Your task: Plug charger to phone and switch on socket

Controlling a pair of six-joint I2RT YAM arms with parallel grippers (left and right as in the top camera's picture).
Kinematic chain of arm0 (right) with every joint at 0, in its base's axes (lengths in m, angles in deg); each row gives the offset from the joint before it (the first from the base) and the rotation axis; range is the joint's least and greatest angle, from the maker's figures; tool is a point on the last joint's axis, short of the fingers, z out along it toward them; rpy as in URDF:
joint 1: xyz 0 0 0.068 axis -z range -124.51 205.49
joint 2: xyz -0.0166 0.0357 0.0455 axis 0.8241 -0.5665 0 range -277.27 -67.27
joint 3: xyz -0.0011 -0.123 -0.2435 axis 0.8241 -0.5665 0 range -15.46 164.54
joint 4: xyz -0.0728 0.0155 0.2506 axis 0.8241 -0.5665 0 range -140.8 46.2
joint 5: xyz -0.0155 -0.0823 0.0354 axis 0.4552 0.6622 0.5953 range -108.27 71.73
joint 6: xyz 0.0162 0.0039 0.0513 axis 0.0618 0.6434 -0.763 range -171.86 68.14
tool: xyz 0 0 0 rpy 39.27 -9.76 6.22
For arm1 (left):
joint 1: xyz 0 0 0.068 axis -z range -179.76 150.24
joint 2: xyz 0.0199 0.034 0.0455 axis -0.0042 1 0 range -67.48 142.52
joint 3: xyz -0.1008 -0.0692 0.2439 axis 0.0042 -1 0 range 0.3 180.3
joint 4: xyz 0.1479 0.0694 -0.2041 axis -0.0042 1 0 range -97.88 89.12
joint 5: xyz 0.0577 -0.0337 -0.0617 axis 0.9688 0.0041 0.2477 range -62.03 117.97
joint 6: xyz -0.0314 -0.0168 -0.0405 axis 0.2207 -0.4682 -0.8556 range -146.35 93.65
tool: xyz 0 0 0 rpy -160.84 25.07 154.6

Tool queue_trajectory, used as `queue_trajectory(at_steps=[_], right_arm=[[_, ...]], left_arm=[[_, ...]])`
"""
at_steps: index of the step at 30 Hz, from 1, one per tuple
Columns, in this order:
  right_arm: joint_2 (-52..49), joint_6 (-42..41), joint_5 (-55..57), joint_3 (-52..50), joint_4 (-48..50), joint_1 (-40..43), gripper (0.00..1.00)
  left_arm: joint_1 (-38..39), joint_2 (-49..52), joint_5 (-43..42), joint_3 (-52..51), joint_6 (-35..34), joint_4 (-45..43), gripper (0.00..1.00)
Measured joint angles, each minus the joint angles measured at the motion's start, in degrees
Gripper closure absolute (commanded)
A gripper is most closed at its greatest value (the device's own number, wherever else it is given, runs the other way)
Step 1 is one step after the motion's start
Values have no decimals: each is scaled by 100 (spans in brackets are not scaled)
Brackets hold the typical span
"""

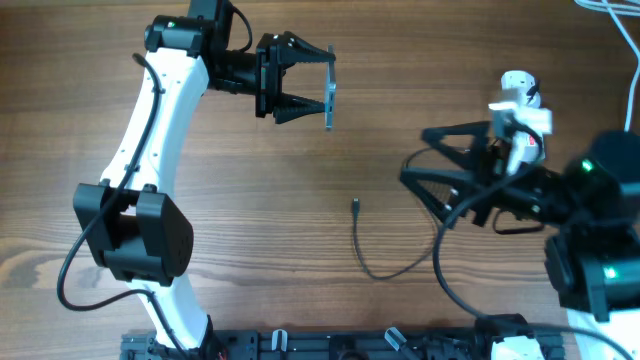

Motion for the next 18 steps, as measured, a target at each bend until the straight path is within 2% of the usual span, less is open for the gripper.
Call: queue_trajectory(at_steps=[3,7,11,14,18], right_arm=[[-140,-229,496,168,-516,-568,1],[-507,-365,2605,1390,-2046,-1998,1],[-1600,-581,4948,3056,-3578,-3309,1],[-2874,-787,6439,4461,-4441,-4076,0],[-3965,-1069,7606,5604,-4854,-4472,0]], left_arm=[[0,0,2,0,0,2,30],[0,0,4,0,0,0,30],[0,0,0,0,0,0,30],[0,0,2,0,0,-17,30],[0,0,2,0,0,-15,31]])
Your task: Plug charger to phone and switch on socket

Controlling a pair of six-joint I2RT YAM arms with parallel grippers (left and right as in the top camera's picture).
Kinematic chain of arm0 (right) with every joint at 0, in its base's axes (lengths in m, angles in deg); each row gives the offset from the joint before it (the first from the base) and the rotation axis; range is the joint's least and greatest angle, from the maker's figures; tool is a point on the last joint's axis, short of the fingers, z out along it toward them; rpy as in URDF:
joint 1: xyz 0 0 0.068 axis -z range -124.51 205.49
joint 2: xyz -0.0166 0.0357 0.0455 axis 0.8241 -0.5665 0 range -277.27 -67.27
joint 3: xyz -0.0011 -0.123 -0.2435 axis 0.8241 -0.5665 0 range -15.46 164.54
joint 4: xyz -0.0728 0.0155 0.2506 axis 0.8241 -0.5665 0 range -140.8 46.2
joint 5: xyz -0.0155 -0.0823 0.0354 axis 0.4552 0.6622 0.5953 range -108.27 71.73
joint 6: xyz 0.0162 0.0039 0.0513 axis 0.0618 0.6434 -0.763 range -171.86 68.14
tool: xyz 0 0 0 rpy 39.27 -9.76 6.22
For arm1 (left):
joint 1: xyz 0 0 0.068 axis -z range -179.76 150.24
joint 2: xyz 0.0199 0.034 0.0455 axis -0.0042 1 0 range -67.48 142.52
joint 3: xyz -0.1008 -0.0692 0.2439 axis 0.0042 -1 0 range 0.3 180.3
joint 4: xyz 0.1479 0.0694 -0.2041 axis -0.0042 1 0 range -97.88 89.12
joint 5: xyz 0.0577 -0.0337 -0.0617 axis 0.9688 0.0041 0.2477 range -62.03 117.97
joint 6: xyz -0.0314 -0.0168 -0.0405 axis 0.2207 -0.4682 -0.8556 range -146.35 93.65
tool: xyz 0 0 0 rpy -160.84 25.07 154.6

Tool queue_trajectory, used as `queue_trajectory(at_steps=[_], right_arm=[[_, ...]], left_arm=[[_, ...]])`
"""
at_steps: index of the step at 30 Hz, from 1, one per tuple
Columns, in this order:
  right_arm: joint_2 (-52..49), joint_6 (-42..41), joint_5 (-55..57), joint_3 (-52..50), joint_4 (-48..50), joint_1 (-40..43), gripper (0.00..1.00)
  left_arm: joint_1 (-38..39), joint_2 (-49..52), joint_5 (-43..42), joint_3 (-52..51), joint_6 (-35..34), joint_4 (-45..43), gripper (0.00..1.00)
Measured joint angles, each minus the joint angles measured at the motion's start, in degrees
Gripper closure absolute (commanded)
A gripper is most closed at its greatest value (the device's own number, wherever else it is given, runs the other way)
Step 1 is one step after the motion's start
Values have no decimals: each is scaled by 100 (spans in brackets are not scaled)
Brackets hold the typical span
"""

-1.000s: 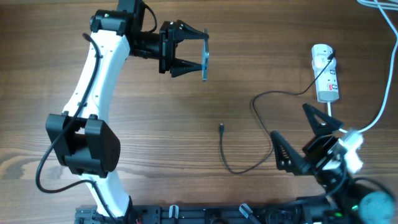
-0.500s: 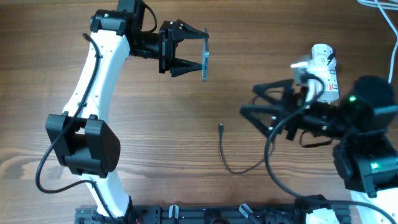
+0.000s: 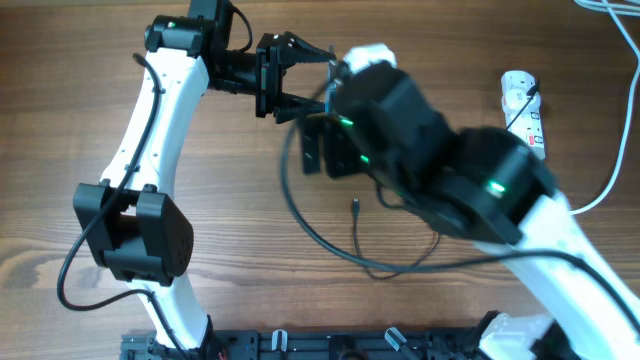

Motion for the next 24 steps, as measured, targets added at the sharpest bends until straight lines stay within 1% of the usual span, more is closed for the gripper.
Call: queue_trajectory(at_steps=[1,2,3,4,5,7,8,10,11,13,15,19,21,23,24], right_arm=[[-160,-90,197,118,-2,-28,0],[-297,-199,424,168,-7,-33,4],[-393,-289,605,173,-13,-31,12],[-468,-350,723,173,-22,-31,16],[-525,-365,800,175,-24,-31,19],[-651,-442,929,175,-31,-33,21],[-697,-470,984,175,-57,-31,24],[-748,-501,1045,175,-66,-31,38],[-763,-529,1047,175,-66,-31,41],[-782,-533,1071,175,-31,-31,42],[-793,-531,1141,175,90,-31,51],[-796,-529,1196,177,153,-31,56],[-796,-481,1198,177,197,-31,64],[-796,-442,1200,177,245,-31,66],[-796,-422,1200,177,264,-31,69]], left_arm=[[0,0,0,0,0,0,31],[0,0,0,0,0,0,31],[0,0,0,0,0,0,31],[0,0,0,0,0,0,31],[0,0,0,0,0,0,31],[0,0,0,0,0,0,31],[0,0,0,0,0,0,31],[0,0,0,0,0,0,31],[0,0,0,0,0,0,31],[0,0,0,0,0,0,31],[0,0,0,0,0,0,31],[0,0,0,0,0,0,30],[0,0,0,0,0,0,30],[0,0,0,0,0,0,30],[0,0,0,0,0,0,30]])
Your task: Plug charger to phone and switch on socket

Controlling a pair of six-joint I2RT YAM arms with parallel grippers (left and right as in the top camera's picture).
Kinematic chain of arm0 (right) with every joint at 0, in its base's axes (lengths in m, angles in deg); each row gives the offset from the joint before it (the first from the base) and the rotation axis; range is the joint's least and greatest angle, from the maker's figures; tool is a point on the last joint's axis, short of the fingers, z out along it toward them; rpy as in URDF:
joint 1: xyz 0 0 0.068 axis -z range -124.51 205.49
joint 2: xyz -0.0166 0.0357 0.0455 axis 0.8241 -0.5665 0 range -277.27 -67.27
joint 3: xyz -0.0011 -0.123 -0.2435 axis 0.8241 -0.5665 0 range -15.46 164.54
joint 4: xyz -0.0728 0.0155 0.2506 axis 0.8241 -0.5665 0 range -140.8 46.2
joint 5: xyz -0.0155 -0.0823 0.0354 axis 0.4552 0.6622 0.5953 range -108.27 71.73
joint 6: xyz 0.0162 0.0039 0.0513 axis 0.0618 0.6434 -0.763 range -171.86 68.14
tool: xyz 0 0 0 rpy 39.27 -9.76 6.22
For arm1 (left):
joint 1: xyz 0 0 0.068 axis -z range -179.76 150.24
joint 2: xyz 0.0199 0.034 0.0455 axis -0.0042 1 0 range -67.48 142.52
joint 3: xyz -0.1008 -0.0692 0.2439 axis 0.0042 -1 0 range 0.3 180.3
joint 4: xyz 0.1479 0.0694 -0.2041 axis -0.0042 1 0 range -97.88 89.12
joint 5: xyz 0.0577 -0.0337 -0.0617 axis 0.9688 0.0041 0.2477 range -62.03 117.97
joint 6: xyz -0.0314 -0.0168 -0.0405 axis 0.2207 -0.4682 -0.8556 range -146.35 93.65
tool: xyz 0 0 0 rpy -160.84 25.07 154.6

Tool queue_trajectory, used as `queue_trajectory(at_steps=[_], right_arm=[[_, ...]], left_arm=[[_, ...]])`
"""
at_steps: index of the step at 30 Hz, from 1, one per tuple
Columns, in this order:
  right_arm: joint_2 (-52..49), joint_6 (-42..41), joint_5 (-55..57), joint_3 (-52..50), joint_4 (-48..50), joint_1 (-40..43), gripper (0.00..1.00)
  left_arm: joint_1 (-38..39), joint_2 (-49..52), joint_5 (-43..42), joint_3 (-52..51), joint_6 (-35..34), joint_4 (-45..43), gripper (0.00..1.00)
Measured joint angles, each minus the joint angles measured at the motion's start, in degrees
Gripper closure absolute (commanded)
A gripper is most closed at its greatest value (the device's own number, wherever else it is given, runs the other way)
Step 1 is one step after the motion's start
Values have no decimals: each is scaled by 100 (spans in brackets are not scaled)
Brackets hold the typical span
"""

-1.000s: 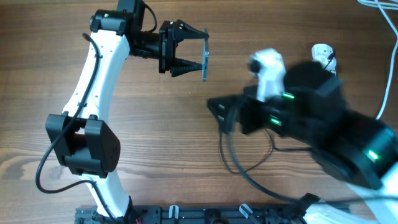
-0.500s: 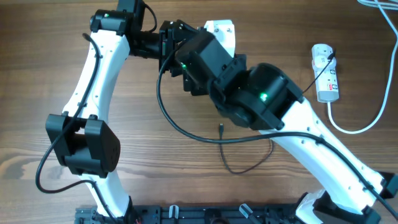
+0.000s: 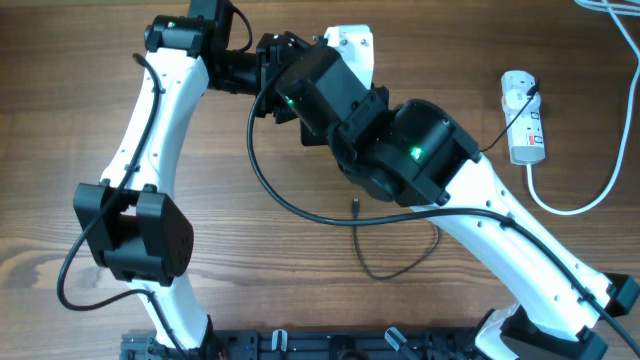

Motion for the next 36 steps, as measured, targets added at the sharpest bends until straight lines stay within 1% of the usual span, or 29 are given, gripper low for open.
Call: queue_trajectory(at_steps=[2,4,5,8,10,11,14,15,16,17,19,23,24,25,27,29,30,33,34,36], right_arm=[[0,7,4,0,44,0,74],[0,24,17,0,66,0,75],[0,26,17,0,68,0,81],[0,24,20,0,70,0,86],[0,20,17,0,83,0,92],[0,7,42,0,79,-2,95],[0,-111,83,0,96,4,96],[0,-173,85,0,98,4,95],[0,-278,90,0,107,4,95],[0,-420,85,0,146,4,96],[-17,-787,83,0,232,4,96],[-26,-2114,262,0,243,2,96],[-26,-2564,348,0,238,0,96],[-26,-3067,431,0,234,0,96],[-26,-3947,505,0,232,0,96],[-26,-4843,533,0,229,0,95],[-24,-5056,533,0,229,0,96],[-24,-5633,527,0,203,0,96],[-24,-5779,525,0,125,0,96],[-24,-6067,485,0,-76,0,96]], left_arm=[[0,0,0,0,0,0,30],[0,0,0,0,0,0,30],[0,0,0,0,0,0,30],[0,0,0,0,0,0,30],[0,0,0,0,0,0,28],[0,0,0,0,0,0,27],[-28,0,-39,0,0,-9,22],[-33,0,-42,0,-2,-7,15],[-33,0,-44,0,-15,-2,6],[-31,0,-48,0,-37,-4,0],[-31,0,-94,7,-46,0,0],[-22,0,-129,9,-37,-2,0],[-22,0,-131,9,-35,-2,2],[-22,0,-129,9,-35,-2,6],[-22,0,-131,9,-37,2,17],[-22,0,-140,11,-11,-4,31],[-22,0,-151,11,-37,2,37],[-22,0,-151,15,-20,-4,51],[-22,0,-151,15,-20,-2,52],[-22,0,-153,15,-42,-2,57]])
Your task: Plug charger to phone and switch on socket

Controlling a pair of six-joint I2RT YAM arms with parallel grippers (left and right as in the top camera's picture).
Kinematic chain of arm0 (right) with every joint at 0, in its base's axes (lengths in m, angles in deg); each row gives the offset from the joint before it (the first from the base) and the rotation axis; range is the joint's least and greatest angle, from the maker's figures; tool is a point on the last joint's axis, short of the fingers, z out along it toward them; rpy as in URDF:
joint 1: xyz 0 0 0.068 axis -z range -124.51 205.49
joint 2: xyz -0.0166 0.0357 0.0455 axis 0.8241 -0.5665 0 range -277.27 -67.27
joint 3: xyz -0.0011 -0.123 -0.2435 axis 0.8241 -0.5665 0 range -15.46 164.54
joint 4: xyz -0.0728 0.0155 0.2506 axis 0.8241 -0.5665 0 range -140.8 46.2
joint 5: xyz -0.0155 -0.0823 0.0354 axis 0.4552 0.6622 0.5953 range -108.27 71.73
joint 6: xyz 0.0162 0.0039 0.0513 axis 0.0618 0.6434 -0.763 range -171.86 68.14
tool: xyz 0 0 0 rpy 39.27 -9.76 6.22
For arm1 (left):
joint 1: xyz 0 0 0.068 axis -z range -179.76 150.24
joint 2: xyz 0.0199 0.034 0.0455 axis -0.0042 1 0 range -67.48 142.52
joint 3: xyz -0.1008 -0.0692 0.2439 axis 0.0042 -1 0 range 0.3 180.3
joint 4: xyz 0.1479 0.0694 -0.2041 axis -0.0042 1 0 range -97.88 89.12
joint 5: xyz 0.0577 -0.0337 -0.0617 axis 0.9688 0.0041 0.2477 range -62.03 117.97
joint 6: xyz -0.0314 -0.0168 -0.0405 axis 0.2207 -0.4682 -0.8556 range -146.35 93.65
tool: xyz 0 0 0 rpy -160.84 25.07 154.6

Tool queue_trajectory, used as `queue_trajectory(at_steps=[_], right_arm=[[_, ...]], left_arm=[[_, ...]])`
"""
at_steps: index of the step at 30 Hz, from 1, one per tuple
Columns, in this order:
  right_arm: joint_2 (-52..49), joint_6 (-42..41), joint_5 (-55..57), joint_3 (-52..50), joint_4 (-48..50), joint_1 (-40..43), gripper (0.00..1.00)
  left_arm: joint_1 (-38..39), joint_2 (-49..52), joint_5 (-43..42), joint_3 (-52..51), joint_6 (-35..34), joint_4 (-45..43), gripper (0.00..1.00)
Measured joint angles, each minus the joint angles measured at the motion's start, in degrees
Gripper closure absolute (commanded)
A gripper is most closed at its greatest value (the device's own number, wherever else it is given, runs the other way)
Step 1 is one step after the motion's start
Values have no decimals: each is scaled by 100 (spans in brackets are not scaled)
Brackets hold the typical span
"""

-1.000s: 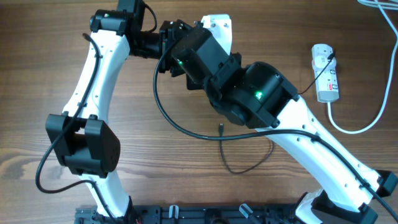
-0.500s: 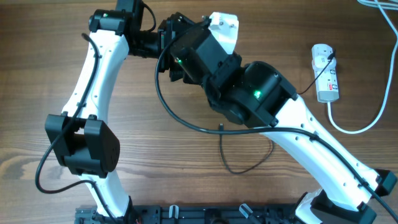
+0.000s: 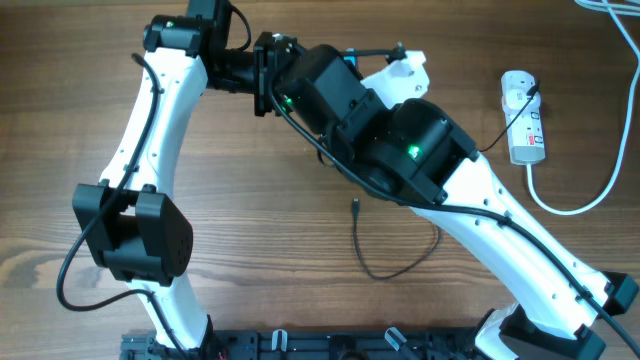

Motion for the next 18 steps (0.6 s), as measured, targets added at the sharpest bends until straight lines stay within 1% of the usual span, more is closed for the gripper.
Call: queue_trajectory(at_steps=[1,2,3,6,8,9,10,11,12,13,14,16,18], right_arm=[[0,-164,-7,0,-33,0,96],[0,-553,24,2,-50,0,96],[0,-874,63,2,-79,0,95],[0,-1467,83,2,-90,0,95],[0,-1604,66,2,-81,0,96],[0,-1641,61,2,-76,0,96],[0,-1687,39,2,-39,0,95],[0,-1716,20,2,-4,0,95],[0,-1735,-13,2,22,0,96],[0,-1753,-52,2,44,0,96],[0,-1759,-94,2,61,0,96],[0,-1773,-166,2,72,0,95],[0,-1777,-216,2,72,0,95]], left_arm=[[0,0,11,0,4,4,62],[4,0,4,0,2,7,63],[7,0,11,0,2,7,63],[11,0,2,0,2,0,63],[11,0,4,0,2,0,64],[11,0,2,0,2,2,64],[11,0,4,0,2,2,58],[11,0,2,0,0,0,55],[11,0,2,0,-11,-2,56],[11,0,0,0,0,0,57],[11,0,2,0,-2,2,64],[11,0,2,0,-13,0,67],[11,0,2,2,-2,0,79]])
